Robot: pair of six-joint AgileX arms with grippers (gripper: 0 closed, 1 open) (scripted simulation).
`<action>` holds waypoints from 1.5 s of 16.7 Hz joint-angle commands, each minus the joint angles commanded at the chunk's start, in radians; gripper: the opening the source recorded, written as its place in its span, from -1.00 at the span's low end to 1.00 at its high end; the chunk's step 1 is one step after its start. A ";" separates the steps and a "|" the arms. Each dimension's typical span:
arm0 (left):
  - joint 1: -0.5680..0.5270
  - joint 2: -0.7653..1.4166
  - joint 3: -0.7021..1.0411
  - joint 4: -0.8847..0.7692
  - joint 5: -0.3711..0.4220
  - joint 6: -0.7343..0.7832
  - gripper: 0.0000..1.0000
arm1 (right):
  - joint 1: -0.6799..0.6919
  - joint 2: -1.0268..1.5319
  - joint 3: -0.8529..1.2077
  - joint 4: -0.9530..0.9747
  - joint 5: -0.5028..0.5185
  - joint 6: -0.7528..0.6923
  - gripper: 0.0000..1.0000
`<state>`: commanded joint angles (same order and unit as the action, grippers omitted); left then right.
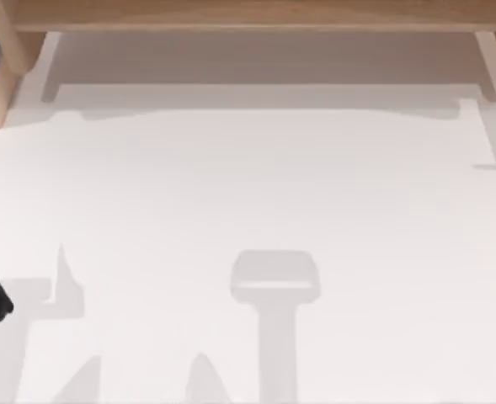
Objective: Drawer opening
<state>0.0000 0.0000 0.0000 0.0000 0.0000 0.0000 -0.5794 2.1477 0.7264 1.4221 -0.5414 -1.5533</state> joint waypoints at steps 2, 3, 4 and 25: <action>0.000 0.000 0.000 0.000 0.000 0.000 1.00 | -0.010 -0.012 -0.030 0.018 -0.011 0.000 -1.00; 0.000 0.000 0.000 0.000 0.000 0.000 1.00 | -0.011 -0.013 -0.031 0.018 -0.012 0.000 -1.00; 0.000 0.000 0.000 0.000 0.000 0.000 1.00 | -0.011 -0.013 -0.031 0.018 -0.012 0.000 -1.00; 0.000 0.000 0.000 0.000 0.000 0.000 1.00 | -0.131 -0.086 -0.242 0.158 -0.133 0.002 -0.10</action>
<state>0.0000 0.0000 0.0000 0.0000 0.0000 0.0000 -0.7104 2.0618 0.4848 1.5801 -0.6746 -1.5515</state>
